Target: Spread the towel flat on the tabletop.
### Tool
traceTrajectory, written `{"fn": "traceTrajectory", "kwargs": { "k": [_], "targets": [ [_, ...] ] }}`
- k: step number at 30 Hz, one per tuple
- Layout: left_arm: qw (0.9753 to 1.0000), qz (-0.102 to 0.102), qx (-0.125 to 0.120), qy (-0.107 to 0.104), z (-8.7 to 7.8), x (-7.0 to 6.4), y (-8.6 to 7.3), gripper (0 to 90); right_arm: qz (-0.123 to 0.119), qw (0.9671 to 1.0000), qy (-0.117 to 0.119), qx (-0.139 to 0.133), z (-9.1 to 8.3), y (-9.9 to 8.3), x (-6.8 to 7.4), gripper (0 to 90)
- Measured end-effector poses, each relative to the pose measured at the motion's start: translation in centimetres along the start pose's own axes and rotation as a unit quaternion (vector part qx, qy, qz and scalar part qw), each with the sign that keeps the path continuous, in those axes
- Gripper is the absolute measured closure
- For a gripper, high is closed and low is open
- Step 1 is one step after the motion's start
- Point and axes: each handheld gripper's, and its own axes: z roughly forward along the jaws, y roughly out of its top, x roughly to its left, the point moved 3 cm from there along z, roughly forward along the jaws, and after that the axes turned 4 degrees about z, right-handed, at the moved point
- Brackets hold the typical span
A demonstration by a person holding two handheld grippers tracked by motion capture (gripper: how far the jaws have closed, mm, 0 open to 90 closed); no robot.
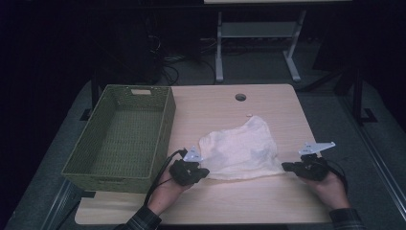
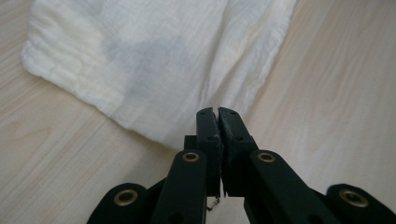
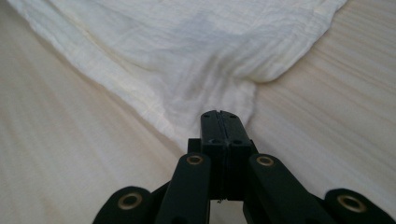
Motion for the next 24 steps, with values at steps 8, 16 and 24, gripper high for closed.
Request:
{"fn": "traceTrajectory", "kwargs": {
  "k": [8,16,24],
  "targets": [
    [0.9981,0.009,0.044,-0.042,-0.4,-2.1,-1.5,87.1,-0.011,0.9999,0.008,-0.007,-2.7,-2.8,2.1,89.9],
    [0.9990,0.012,0.039,-0.017,-0.4,-2.1,-1.9,70.2,-0.026,0.9996,0.013,0.002,-3.1,-4.7,3.9,81.5],
    [0.9992,-0.001,0.012,0.039,0.6,0.4,0.5,58.9,-0.028,0.9994,0.010,-0.017,-1.6,-1.9,3.0,66.3]
  ]
}}
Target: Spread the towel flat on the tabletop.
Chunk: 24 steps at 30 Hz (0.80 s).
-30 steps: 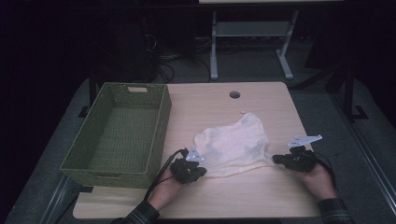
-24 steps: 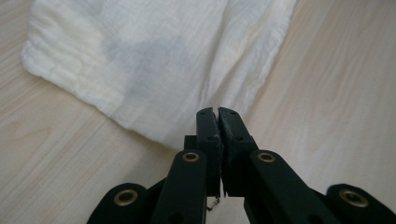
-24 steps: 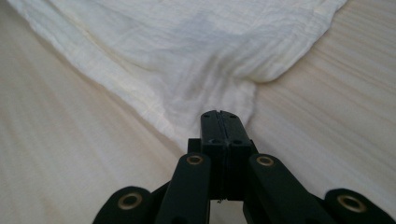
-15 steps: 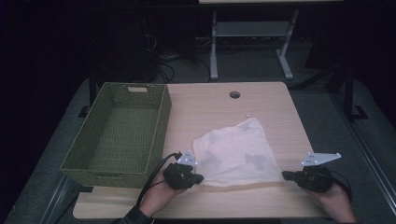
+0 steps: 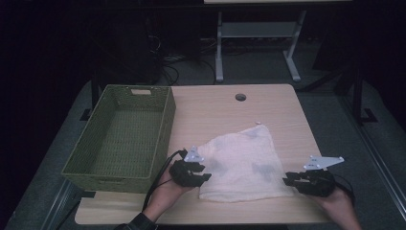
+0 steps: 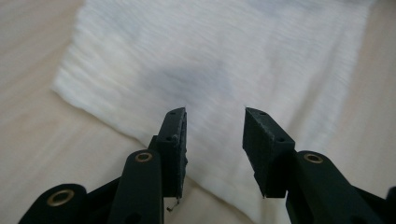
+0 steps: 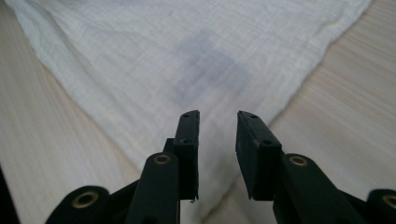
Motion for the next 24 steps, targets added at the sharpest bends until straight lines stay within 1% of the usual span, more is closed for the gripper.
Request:
{"fn": "traceTrajectory", "kwargs": {
  "k": [1,3,4,5,7,8,9,12,14,15,16,19,20,21,22,23,24],
  "targets": [
    [1.0000,0.000,-0.001,0.008,0.2,0.5,0.2,58.0,0.000,1.0000,-0.004,0.002,0.4,0.3,0.0,65.9],
    [0.9997,-0.006,-0.008,0.022,0.6,1.2,0.7,57.4,-0.004,1.0000,-0.002,0.002,1.1,0.7,0.0,63.6],
    [0.9996,-0.007,-0.006,0.028,0.8,1.6,1.0,56.6,-0.003,1.0000,-0.001,0.001,1.4,0.9,-0.1,62.9],
    [0.9994,-0.009,-0.011,0.033,1.1,1.9,1.3,56.5,-0.006,1.0000,0.000,0.002,1.8,1.0,-0.2,62.1],
    [0.9989,-0.007,-0.012,0.045,1.7,2.6,1.9,55.5,-0.004,1.0000,-0.006,0.006,2.3,1.2,-0.3,60.0],
    [0.9988,-0.006,-0.012,0.048,2.0,3.0,2.1,55.5,-0.005,0.9999,-0.008,0.009,2.6,1.3,-0.3,59.0],
    [0.9987,-0.009,-0.010,0.050,2.3,3.3,2.4,55.4,-0.008,0.9999,-0.011,0.009,2.8,1.3,-0.4,57.7],
    [0.9980,-0.010,-0.013,0.061,3.1,4.3,3.1,55.1,-0.013,0.9997,-0.017,0.015,3.2,1.1,-0.2,57.0],
    [0.9977,-0.016,-0.014,0.065,3.6,4.9,3.6,55.1,-0.015,0.9995,-0.020,0.019,3.3,1.0,-0.2,56.8],
    [0.9977,-0.015,-0.014,0.065,3.8,5.2,3.8,55.2,-0.017,0.9995,-0.019,0.020,3.4,1.0,-0.1,56.7],
    [0.9974,-0.018,-0.020,0.067,4.1,5.5,4.0,55.4,-0.017,0.9995,-0.018,0.020,3.4,1.0,-0.2,56.6],
    [0.9977,-0.022,-0.011,0.063,5.0,6.1,4.2,56.1,-0.011,0.9997,-0.014,0.016,3.5,0.9,-0.3,56.5],
    [0.9979,-0.023,-0.006,0.060,5.3,6.3,4.3,57.4,-0.010,0.9998,-0.012,0.015,3.5,0.9,-0.3,56.6],
    [0.9980,-0.025,-0.007,0.058,5.6,6.4,4.3,59.7,-0.010,0.9998,-0.013,0.014,3.4,0.8,-0.3,56.3],
    [0.9982,-0.023,-0.002,0.056,5.8,6.4,4.3,62.1,-0.011,0.9998,-0.013,0.014,3.5,0.8,-0.3,56.0],
    [0.9983,-0.020,0.002,0.055,5.9,6.5,4.3,64.6,-0.009,0.9998,-0.013,0.015,3.4,0.8,-0.2,55.9],
    [0.9984,-0.022,0.003,0.052,6.1,6.6,4.3,69.0,-0.011,0.9997,-0.014,0.014,3.5,0.8,-0.2,55.9]
  ]
}}
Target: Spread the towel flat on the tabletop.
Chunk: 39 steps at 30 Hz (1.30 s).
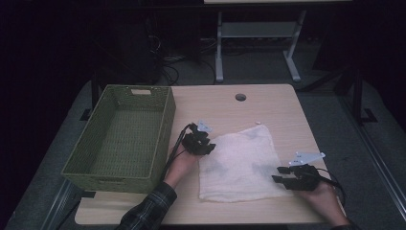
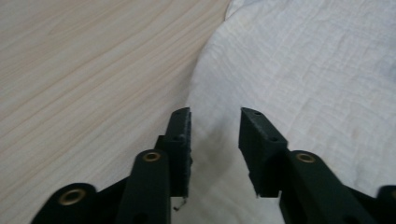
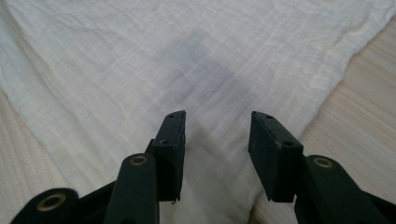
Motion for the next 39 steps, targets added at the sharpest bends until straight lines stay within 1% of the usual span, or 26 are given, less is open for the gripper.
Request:
{"fn": "traceTrajectory", "kwargs": {
  "k": [2,4,6,9,10,12,13,14,16,17,19,21,22,23,25,26,27,28,29,31,32,34,36,37,39],
  "targets": [
    [1.0000,0.000,0.002,-0.002,0.1,0.1,0.1,77.4,-0.001,1.0000,0.000,0.000,0.0,0.0,0.0,55.9],
    [1.0000,-0.004,0.000,-0.003,0.1,0.1,0.1,84.2,-0.001,1.0000,-0.001,0.000,0.0,0.0,0.0,55.8],
    [1.0000,-0.005,-0.004,-0.002,-0.1,0.1,0.2,88.4,-0.004,1.0000,-0.002,-0.001,0.0,0.0,0.0,55.8],
    [0.9999,-0.008,-0.013,-0.004,-0.4,-0.1,0.4,89.5,-0.006,1.0000,-0.004,-0.001,0.0,0.0,0.0,56.0],
    [0.9999,-0.002,-0.014,-0.002,-0.5,-0.1,0.5,89.5,-0.006,1.0000,-0.004,-0.001,0.0,0.0,0.0,56.0],
    [0.9997,0.001,-0.021,0.009,-0.7,-0.2,0.8,89.4,-0.006,1.0000,-0.005,-0.001,0.0,0.0,0.1,55.9],
    [0.9995,0.003,-0.028,0.016,-0.8,-0.1,1.0,86.6,-0.007,1.0000,-0.005,-0.002,0.0,0.0,0.1,55.9],
    [0.9993,0.000,-0.030,0.022,-0.6,0.0,1.2,79.3,-0.007,1.0000,-0.005,-0.001,0.0,0.0,0.1,55.9],
    [0.9993,-0.003,-0.031,0.022,-0.2,0.4,1.4,72.3,-0.007,1.0000,-0.005,-0.002,0.0,0.0,0.1,55.9],
    [0.9993,-0.005,-0.031,0.020,0.0,0.5,1.4,70.2,-0.007,1.0000,-0.005,-0.001,0.0,-0.1,0.1,55.8],
    [0.9997,0.000,-0.018,0.017,0.6,0.5,1.4,66.6,-0.007,1.0000,-0.006,-0.001,0.0,-0.1,0.2,55.8],
    [0.9999,-0.004,-0.011,0.011,1.1,0.5,1.2,66.2,-0.008,1.0000,-0.006,-0.001,0.0,-0.1,0.1,55.9],
    [0.9999,-0.005,-0.007,0.007,1.3,0.6,1.1,68.7,-0.008,1.0000,-0.006,-0.001,0.0,-0.1,0.1,56.1],
    [0.9999,-0.008,-0.005,0.005,1.4,0.6,1.0,73.6,-0.008,1.0000,-0.006,-0.001,0.0,-0.1,0.1,56.1],
    [0.9999,-0.013,-0.008,-0.001,1.3,0.6,1.0,85.2,-0.009,0.9999,-0.007,-0.001,0.0,-0.1,0.1,56.2],
    [0.9999,-0.013,-0.009,-0.001,1.2,0.6,1.1,88.1,-0.009,0.9999,-0.007,-0.002,0.0,-0.1,0.1,56.2],
    [0.9999,-0.012,-0.011,-0.002,1.0,0.5,1.1,88.5,-0.009,0.9999,-0.007,-0.001,0.0,-0.1,0.1,56.2],
    [0.9998,-0.011,-0.014,-0.003,0.9,0.3,1.2,88.6,-0.012,0.9999,-0.007,-0.001,0.0,-0.1,0.1,56.2],
    [0.9998,-0.004,-0.017,-0.005,0.6,0.0,1.4,88.6,-0.012,0.9999,-0.007,-0.001,0.0,-0.1,0.1,56.2],
    [0.9997,0.003,-0.022,-0.010,0.3,-0.6,1.7,88.9,-0.013,0.9999,-0.008,0.000,0.0,-0.1,0.1,56.3],
    [0.9995,0.011,-0.025,-0.013,0.1,-1.0,1.9,89.1,-0.013,0.9999,-0.008,0.000,0.0,-0.1,0.1,56.4],
    [0.9992,0.018,-0.029,-0.022,-0.1,-2.1,2.2,89.3,-0.010,0.9999,-0.008,-0.001,0.0,-0.1,0.2,56.4],
    [0.9985,0.034,-0.030,-0.032,-0.2,-3.1,2.5,89.3,-0.011,0.9999,-0.009,-0.002,0.0,-0.1,0.2,56.5],
    [0.9981,0.038,-0.032,-0.037,-0.2,-3.8,2.6,89.3,-0.011,0.9999,-0.009,-0.002,0.0,-0.1,0.2,56.5],
    [0.9972,0.050,-0.028,-0.047,0.1,-4.8,2.6,89.3,-0.012,0.9999,-0.009,-0.002,0.0,-0.1,0.2,56.5]
  ]
}}
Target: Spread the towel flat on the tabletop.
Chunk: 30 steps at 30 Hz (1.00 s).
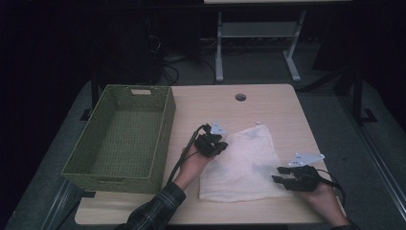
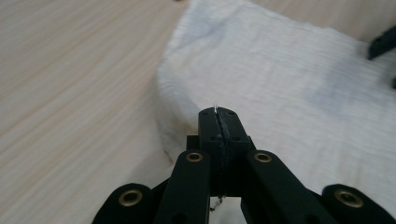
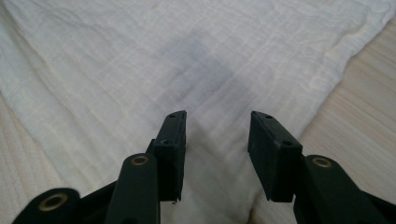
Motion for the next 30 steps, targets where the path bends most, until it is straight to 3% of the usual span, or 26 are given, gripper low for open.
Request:
{"fn": "traceTrajectory", "kwargs": {
  "k": [5,8,13,18,22,26,30],
  "targets": [
    [0.9989,0.028,0.022,-0.029,1.7,-2.7,-0.3,89.3,0.000,1.0000,0.000,-0.002,0.0,0.0,0.0,56.5],
    [0.9980,0.035,0.034,-0.041,2.7,-3.8,-0.6,89.2,-0.001,1.0000,-0.001,-0.003,0.0,0.0,0.0,56.6],
    [0.9974,0.034,0.033,-0.054,3.0,-4.3,-0.8,85.0,-0.002,1.0000,0.000,-0.003,0.0,-0.1,0.0,56.5],
    [0.9985,0.023,0.000,-0.049,0.9,-3.5,0.3,74.5,-0.005,1.0000,-0.001,-0.004,0.0,-0.1,0.0,56.5],
    [0.9995,0.004,-0.022,-0.024,-1.0,-1.5,0.6,71.2,-0.007,1.0000,-0.002,-0.004,0.0,-0.1,0.0,56.3],
    [0.9997,-0.016,-0.018,-0.003,-1.7,0.5,-0.2,69.5,-0.007,1.0000,-0.002,-0.003,0.0,-0.2,0.1,56.3],
    [0.9995,-0.031,0.000,-0.006,-1.5,1.4,-1.5,65.8,-0.008,1.0000,-0.002,-0.003,0.0,-0.2,0.1,56.3]
  ]
}}
